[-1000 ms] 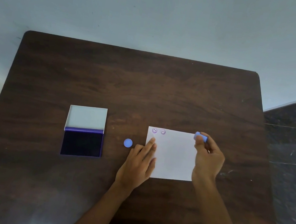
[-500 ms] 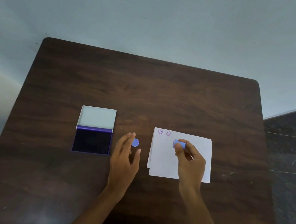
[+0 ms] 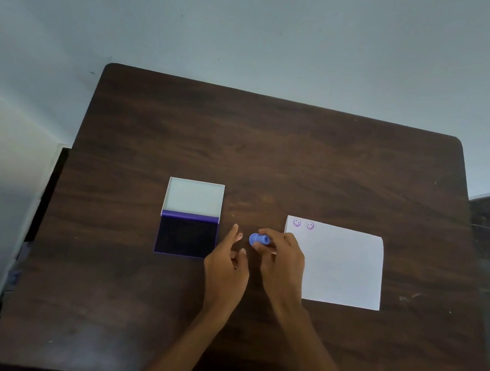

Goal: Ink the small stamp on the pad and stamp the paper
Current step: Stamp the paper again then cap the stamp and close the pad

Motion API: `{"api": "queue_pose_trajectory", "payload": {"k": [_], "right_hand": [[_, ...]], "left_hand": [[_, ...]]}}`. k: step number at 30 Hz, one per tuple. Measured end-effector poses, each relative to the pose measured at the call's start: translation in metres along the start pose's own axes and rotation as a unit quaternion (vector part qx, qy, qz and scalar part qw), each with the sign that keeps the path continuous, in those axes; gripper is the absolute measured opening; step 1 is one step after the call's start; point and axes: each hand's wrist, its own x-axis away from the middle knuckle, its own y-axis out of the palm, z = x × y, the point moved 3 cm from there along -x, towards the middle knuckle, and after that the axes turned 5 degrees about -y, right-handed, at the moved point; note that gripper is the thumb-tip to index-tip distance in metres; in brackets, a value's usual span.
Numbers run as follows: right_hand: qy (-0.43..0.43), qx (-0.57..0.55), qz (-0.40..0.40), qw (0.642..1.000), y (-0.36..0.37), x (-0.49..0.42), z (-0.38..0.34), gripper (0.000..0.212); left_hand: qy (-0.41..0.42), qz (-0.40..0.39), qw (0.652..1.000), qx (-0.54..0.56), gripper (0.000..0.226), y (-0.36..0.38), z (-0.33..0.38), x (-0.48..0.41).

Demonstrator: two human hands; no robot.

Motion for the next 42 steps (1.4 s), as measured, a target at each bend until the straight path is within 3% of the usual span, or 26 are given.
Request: {"api": "queue_pose_trajectory", "payload": {"k": [6, 14, 22, 31, 36, 42], "right_hand": [[0.06, 0.014, -0.032, 0.998, 0.011, -0.004, 0.007, 0.039], [0.016, 0.052, -0.068, 0.996, 0.013, 0.001, 0.004, 0.041], [-0.08, 0.07, -0.005, 0.994, 0.014, 0.009, -0.005, 0.032], [-0.028, 0.054, -0.008, 0.998, 0.011, 0.01, -0.013, 0.042], [-0.09, 0.051, 0.026, 0.994, -0.004, 0.015, -0.021, 0.045], [-0.124, -0.021, 0.123, 0.984, -0.012, 0.021, -0.055, 0.028]], "left_hand": [[-0.017, -0.047, 0.999, 0.003, 0.047, 0.002, 0.0, -0.005], [-0.019, -0.071, 0.997, -0.012, 0.045, 0.005, 0.004, -0.007], [-0.016, -0.092, 0.995, -0.023, 0.046, 0.005, 0.007, -0.01], [0.015, -0.126, 0.991, -0.047, 0.04, -0.024, 0.023, -0.017], [0.049, -0.05, 0.997, -0.011, 0.024, -0.093, 0.018, -0.043], [-0.015, 0.058, 0.998, 0.011, 0.023, -0.153, -0.007, -0.082]]}}
